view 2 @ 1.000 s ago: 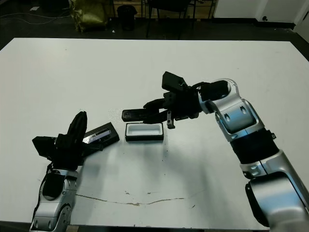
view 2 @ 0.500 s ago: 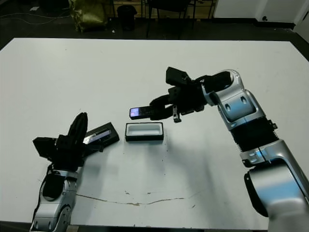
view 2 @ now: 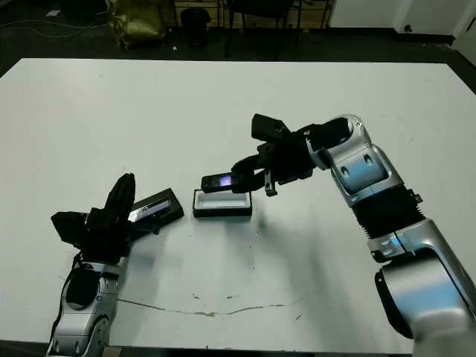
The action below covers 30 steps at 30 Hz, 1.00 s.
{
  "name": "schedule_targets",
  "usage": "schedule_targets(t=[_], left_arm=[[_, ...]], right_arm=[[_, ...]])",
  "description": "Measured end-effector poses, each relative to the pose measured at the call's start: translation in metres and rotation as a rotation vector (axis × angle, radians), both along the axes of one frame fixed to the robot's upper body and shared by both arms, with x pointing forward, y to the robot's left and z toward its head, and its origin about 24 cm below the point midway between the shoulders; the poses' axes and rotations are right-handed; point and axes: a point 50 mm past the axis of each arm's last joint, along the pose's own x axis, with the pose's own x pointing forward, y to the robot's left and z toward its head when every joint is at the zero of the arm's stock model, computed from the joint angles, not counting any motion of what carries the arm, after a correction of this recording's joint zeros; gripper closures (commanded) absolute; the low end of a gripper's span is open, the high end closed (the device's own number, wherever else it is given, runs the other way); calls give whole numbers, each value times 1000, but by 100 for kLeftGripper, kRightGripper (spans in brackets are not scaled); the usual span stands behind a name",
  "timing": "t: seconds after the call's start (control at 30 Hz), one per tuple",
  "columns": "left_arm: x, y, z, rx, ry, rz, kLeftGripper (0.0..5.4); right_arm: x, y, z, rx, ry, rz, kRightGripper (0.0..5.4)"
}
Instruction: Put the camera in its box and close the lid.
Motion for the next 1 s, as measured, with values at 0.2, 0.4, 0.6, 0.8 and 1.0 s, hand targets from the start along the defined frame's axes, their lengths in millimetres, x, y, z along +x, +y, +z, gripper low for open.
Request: schedule_targets(t=[0.2,0.4,0.6,0.8,1.0], left_arm=[[0,0,0,-2,0,1,540],[0,0,0,-1,-1,-1,540],[0,0,0,0,-1,1,540],[0,0,0,-2,3,-5,540],[0,0,-1,-3,5,-6,540]], right_arm=[[1,2,-7,-26,11,1,487],[2,3,-12,-59,-10,2,487],[3,3,-15,-72,-16,-4,487],[4,2,-17,-79,-13,-7,487],[4,4,-18,-88,-11,0,487]])
